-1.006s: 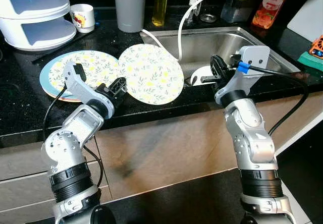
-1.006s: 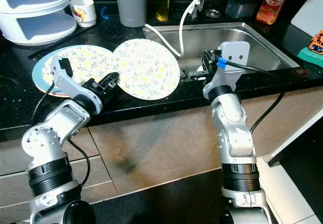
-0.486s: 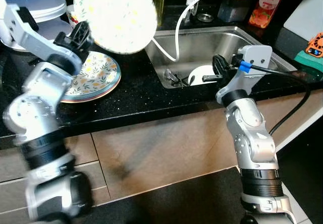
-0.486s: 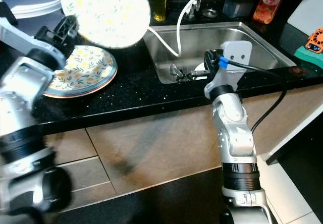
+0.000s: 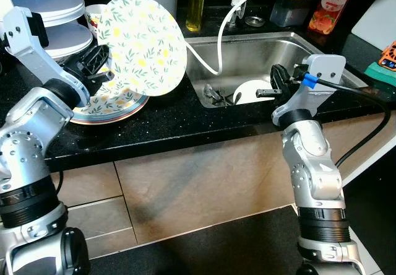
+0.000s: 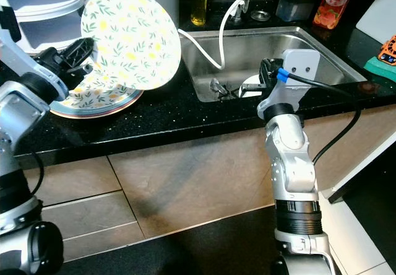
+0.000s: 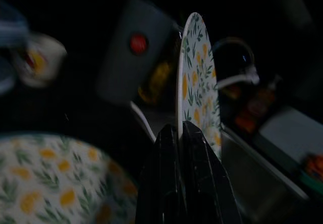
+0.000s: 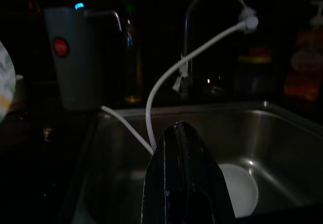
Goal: Kitchen organization
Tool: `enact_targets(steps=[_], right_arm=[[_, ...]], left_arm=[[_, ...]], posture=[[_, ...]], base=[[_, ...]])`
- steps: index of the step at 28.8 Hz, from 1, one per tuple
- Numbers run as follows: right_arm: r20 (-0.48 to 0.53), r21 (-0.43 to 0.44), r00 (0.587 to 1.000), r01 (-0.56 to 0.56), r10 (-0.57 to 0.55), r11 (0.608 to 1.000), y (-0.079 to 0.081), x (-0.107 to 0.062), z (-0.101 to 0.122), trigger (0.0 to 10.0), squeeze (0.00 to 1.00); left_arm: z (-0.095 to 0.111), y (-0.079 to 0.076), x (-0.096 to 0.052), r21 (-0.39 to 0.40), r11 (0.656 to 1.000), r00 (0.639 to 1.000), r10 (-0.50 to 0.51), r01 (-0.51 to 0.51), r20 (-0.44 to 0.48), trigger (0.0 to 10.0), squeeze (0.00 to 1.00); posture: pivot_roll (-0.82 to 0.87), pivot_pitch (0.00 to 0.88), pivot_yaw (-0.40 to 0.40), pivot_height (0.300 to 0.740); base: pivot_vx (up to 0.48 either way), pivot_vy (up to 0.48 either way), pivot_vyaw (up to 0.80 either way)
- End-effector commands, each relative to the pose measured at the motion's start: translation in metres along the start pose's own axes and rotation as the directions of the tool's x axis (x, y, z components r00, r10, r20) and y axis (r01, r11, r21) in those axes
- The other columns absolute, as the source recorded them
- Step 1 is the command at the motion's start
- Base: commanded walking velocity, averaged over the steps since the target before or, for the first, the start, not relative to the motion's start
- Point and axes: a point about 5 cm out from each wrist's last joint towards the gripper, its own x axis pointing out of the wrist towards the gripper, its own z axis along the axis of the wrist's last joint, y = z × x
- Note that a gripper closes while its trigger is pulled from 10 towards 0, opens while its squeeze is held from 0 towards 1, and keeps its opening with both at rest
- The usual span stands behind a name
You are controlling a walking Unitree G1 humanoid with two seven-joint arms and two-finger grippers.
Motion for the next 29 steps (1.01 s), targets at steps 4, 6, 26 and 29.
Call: enact_targets(steps=[4, 6, 26, 29], right_arm=[[0.023, 0.002, 0.998, 0.052, -0.052, 0.999, -0.010, 0.003, 0.004, 10.0, 0.00], [0.020, 0.000, 0.997, 0.069, -0.069, 0.998, -0.013, 0.004, 0.004, 10.0, 0.00], [0.004, 0.059, 0.996, 0.084, -0.084, 0.995, -0.011, 0.006, -0.001, 10.0, 0.00], [0.000, 0.057, 0.997, 0.082, -0.082, 0.995, -0.011, 0.006, -0.002, 10.0, 0.00]], left_arm=[[0.006, -0.005, 0.000, 0.111, 0.994, 0.998, 0.003, -0.010, 0.061, 10.0, 0.00], [0.005, -0.005, 0.000, 0.118, 0.993, 0.998, 0.021, -0.028, 0.060, 10.0, 0.00], [-0.018, -0.002, 0.012, 0.305, 0.940, 0.987, 0.134, -0.155, 0.088, 10.0, 0.00], [-0.020, 0.005, 0.013, 0.304, 0.929, 0.977, 0.184, -0.209, 0.111, 10.0, 0.00]], posture=[[0.14, 0.068, -0.035, 0.740], [0.14, 0.068, -0.035, 0.740], [0.13, 0.054, -0.036, 0.740], [0.13, 0.052, -0.035, 0.740]], base=[[0.000, 0.000, 0.00], [0.000, 0.000, 0.00], [0.000, 0.000, 0.00], [0.000, 0.000, 0.00]])
